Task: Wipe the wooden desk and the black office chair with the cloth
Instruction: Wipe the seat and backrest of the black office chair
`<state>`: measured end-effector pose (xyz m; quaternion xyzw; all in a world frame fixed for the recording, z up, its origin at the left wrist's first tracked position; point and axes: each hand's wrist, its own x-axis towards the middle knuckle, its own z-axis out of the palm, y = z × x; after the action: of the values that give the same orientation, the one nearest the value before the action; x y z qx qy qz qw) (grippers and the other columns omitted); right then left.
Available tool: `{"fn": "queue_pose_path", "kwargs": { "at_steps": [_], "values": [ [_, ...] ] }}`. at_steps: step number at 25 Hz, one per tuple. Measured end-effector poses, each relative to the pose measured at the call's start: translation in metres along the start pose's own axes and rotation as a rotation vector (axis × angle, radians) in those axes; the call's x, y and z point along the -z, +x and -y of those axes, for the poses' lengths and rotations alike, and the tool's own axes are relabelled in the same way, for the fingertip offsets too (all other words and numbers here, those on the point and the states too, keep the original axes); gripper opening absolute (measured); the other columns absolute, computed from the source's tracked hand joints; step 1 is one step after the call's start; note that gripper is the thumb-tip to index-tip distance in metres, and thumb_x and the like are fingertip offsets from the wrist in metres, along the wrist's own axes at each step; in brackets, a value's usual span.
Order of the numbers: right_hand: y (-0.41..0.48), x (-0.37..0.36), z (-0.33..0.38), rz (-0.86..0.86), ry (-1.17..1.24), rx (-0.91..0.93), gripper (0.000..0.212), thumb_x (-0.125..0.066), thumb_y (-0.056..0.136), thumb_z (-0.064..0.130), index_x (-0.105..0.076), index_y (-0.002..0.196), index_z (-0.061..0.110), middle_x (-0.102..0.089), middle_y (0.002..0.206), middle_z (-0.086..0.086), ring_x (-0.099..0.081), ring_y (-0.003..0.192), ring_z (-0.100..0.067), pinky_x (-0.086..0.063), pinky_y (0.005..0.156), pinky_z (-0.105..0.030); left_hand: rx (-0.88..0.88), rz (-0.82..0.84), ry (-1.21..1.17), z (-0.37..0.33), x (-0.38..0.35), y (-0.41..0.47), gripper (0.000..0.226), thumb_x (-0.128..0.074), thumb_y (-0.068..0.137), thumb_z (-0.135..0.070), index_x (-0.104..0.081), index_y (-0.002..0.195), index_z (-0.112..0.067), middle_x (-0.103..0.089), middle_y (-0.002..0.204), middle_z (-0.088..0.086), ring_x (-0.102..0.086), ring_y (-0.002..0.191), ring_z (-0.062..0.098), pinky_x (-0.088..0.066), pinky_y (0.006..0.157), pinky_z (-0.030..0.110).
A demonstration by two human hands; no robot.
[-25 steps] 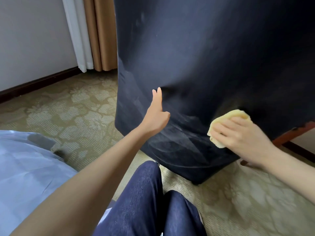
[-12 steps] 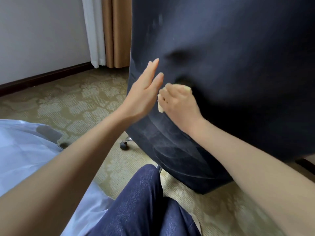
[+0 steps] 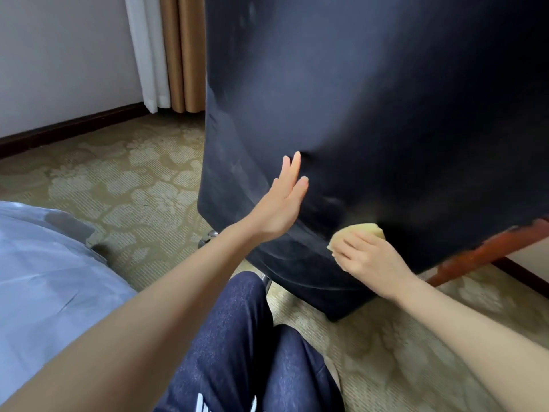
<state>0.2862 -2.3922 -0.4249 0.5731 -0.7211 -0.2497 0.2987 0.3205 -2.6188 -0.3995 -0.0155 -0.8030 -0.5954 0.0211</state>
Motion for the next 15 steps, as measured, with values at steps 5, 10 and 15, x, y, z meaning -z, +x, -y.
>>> {"fn": "queue_pose_path", "kwargs": {
  "at_steps": [5,10,15],
  "values": [
    [-0.046,0.032,-0.032,-0.337,0.030,-0.259,0.019,-0.059,0.091,0.003,-0.077,0.089,0.009,-0.073,0.093,-0.003,-0.058,0.095,-0.022,-0.050,0.074,-0.035,-0.041,-0.038,0.046,0.006,-0.011,0.001,0.048,-0.008,0.102,-0.042,0.010,0.147,-0.040,0.014,0.157,-0.010,-0.005,0.146,0.015,-0.006,0.119,0.033],
    [0.019,0.049,-0.062,-0.654,-0.085,-0.422,0.024,-0.063,0.086,-0.006,-0.077,0.096,0.011,-0.073,0.097,-0.002,-0.054,0.097,-0.022,-0.047,0.073,-0.036,0.019,0.009,0.035,0.011,-0.006,0.011,0.048,-0.003,0.101,-0.042,0.006,0.148,-0.044,0.005,0.158,-0.015,-0.012,0.139,0.003,-0.007,0.103,0.022],
    [0.085,0.031,-0.050,-0.655,-0.047,-0.433,0.017,-0.063,0.090,0.005,-0.076,0.091,0.016,-0.072,0.098,0.004,-0.066,0.097,-0.018,-0.045,0.081,-0.031,0.020,0.054,-0.017,0.016,0.001,0.012,0.049,-0.001,0.096,-0.057,0.002,0.144,-0.052,-0.008,0.146,-0.029,-0.031,0.104,-0.027,-0.011,0.096,0.011]
  ]
}}
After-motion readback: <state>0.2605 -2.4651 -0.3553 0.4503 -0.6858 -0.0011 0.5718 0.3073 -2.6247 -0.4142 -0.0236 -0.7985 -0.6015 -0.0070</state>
